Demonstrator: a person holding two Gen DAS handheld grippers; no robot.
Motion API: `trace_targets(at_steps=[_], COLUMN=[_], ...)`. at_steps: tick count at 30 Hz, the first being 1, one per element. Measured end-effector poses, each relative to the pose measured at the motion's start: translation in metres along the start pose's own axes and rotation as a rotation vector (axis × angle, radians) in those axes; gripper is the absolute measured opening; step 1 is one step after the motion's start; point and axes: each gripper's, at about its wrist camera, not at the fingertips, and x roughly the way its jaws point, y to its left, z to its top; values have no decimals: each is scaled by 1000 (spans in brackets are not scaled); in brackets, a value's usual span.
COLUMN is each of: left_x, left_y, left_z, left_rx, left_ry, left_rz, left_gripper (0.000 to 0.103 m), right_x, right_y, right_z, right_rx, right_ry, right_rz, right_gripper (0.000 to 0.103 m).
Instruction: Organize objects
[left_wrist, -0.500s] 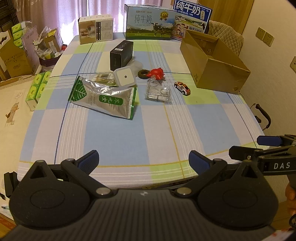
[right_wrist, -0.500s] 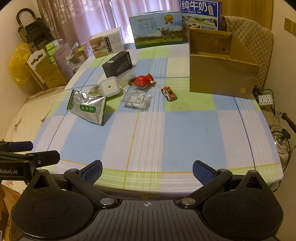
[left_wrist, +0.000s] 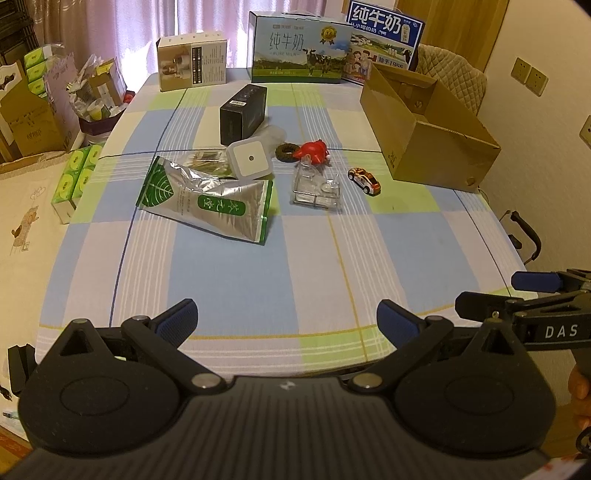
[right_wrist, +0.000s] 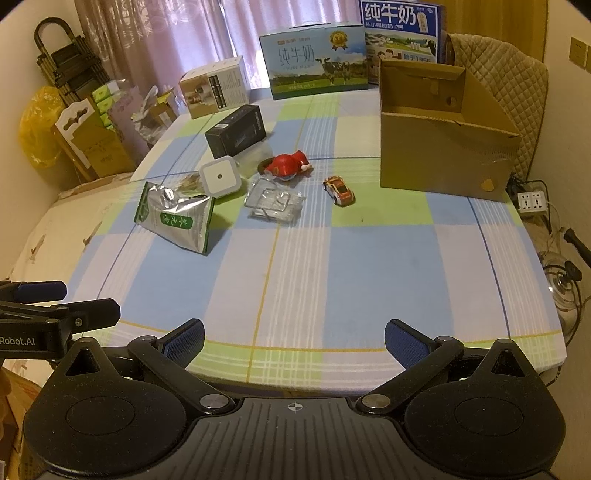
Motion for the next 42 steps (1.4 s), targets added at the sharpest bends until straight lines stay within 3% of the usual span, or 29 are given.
trace_targets(at_steps=[19,42], left_x=[6,48], left_y=[-7,-5], left_z=[9,52], left_rx=[-22,-128], left_ry=[-6,12], left_rz=[17,87], left_gripper=[102,102], right_x=[6,52], right_y=[-9,-41], right_z=[13,75], right_rx=[-11,-67], right_ry=[3,59], right_rz=[22,84], right_gripper=[101,101])
